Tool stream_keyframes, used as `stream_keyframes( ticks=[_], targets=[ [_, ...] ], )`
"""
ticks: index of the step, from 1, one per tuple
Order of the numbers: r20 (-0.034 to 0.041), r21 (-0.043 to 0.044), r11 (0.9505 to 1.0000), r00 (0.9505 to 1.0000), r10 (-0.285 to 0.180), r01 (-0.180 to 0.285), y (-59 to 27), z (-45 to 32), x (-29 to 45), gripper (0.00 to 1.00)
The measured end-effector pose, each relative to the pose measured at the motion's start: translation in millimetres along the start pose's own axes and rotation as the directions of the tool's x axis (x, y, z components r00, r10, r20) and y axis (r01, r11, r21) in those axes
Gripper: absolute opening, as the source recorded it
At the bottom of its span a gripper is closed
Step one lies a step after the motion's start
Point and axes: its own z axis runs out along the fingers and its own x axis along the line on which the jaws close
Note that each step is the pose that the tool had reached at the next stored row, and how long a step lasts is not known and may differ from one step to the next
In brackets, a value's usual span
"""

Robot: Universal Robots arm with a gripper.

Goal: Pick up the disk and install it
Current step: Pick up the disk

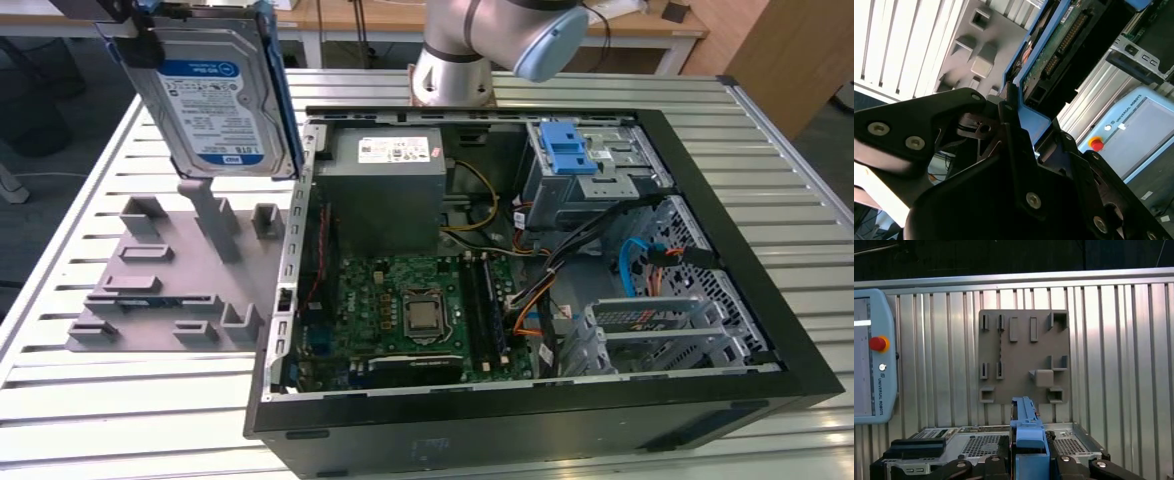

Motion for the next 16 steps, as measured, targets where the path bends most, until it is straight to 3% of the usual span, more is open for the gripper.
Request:
stream_keyframes(
  ticks=[16],
  targets=[
    [0.0,0.0,1.0,1.0,0.0,0.0,-28.5,0.1,7.7,0.36]
  ],
)
